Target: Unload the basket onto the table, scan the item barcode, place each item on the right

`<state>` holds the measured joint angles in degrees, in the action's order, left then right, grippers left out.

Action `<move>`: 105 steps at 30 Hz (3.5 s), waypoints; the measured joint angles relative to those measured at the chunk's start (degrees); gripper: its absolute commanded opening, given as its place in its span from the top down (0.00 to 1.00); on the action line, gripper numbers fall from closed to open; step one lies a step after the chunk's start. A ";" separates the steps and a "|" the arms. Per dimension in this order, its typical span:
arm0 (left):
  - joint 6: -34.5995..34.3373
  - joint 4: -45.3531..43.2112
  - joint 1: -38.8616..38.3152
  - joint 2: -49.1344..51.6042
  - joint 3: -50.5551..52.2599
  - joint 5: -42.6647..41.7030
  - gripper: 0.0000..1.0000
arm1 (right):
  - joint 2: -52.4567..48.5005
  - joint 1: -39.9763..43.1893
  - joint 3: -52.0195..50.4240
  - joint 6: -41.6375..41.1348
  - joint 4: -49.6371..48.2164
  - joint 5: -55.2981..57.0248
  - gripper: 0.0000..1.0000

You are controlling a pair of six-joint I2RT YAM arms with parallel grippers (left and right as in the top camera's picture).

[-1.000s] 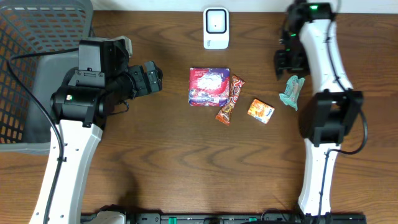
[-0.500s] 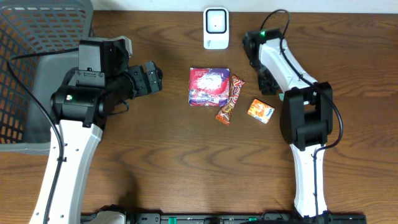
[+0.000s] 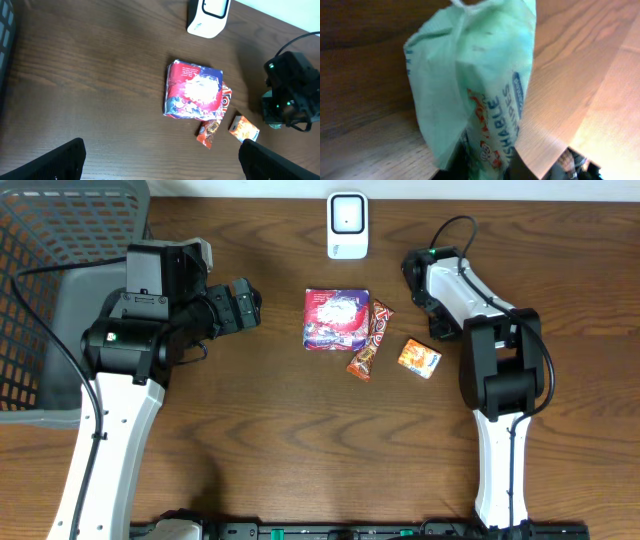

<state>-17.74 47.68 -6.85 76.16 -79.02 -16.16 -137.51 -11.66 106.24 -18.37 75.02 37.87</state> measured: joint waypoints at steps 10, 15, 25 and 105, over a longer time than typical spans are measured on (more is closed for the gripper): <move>0.00 0.00 0.00 0.00 0.00 -0.02 0.02 | -0.02 3.32 16.68 7.82 6.64 -28.83 0.99; 0.00 -0.02 0.00 0.00 0.00 0.00 0.02 | -0.02 5.51 21.92 12.81 5.99 -50.56 0.99; 0.00 -0.02 0.00 0.00 0.00 0.00 0.02 | -0.11 10.32 17.97 17.53 6.19 -57.64 0.72; 0.00 0.00 0.00 0.00 0.00 -0.02 0.02 | -0.15 24.00 11.45 16.26 5.86 -74.10 0.47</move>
<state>-17.74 47.68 -6.85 76.16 -79.02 -16.19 -137.67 12.34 117.69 -2.11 80.88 -36.23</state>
